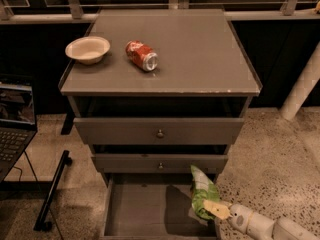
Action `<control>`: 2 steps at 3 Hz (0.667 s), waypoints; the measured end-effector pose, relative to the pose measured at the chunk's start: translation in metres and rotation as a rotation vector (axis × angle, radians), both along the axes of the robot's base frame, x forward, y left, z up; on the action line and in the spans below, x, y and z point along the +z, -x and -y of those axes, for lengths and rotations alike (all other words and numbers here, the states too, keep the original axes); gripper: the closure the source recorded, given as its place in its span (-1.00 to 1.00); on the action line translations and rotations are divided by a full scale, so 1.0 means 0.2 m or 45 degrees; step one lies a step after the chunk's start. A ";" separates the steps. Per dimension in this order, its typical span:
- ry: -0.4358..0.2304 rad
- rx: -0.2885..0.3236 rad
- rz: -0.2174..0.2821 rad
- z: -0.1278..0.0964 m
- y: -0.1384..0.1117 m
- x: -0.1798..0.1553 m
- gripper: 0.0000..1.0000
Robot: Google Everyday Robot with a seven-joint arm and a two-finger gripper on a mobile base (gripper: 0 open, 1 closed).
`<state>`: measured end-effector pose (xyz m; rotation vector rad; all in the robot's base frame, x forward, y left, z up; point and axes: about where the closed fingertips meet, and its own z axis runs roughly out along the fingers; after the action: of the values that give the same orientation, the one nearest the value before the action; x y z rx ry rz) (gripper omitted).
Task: Place green rice chip bag into bottom drawer
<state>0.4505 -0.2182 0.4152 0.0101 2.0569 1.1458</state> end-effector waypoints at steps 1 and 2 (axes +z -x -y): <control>-0.008 0.030 -0.149 -0.01 -0.07 -0.33 1.00; -0.024 0.066 -0.291 -0.05 -0.10 -0.58 1.00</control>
Offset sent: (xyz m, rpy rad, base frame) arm 0.0277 0.0169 -0.1767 0.0321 0.3740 0.0835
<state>0.4715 -0.2078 0.3001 0.1017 2.2576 1.2446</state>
